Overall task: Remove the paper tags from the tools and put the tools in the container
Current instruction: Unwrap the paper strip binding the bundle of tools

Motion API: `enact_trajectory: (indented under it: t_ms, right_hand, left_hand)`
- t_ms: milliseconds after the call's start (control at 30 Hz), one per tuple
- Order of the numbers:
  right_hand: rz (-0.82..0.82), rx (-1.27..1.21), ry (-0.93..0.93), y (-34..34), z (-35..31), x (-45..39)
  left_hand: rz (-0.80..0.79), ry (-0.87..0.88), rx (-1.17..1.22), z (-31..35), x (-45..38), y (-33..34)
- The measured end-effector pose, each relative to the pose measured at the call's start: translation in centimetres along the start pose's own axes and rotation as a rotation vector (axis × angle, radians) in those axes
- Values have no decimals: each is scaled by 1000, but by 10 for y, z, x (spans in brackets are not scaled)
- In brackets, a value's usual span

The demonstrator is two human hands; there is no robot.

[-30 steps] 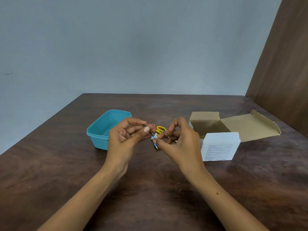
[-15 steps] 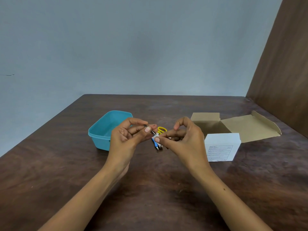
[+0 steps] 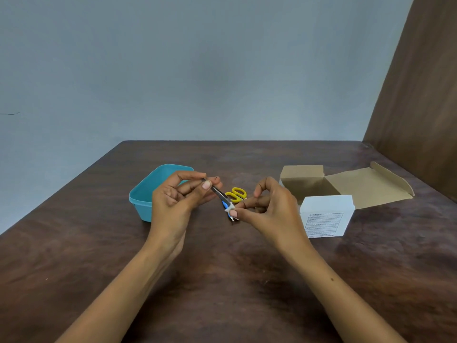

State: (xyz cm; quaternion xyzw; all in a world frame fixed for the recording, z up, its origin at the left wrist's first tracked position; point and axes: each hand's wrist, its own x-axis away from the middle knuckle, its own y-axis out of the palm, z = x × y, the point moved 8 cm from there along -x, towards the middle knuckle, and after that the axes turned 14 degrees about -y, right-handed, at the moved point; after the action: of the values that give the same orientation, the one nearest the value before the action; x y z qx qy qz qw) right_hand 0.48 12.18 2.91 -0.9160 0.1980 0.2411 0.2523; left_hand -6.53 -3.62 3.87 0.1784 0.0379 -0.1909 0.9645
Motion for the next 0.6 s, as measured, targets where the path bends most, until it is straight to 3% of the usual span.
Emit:
enact_trajectory:
  t_ms: [233,600]
  right_hand:
    - [-31,-104,7,-6,-11,-1]
    - [45,-35,-48,-1,-15,4]
  left_hand:
    - [16,-37,23,0,-2,-3]
    - [-37,-91,-111,-16,1,9]
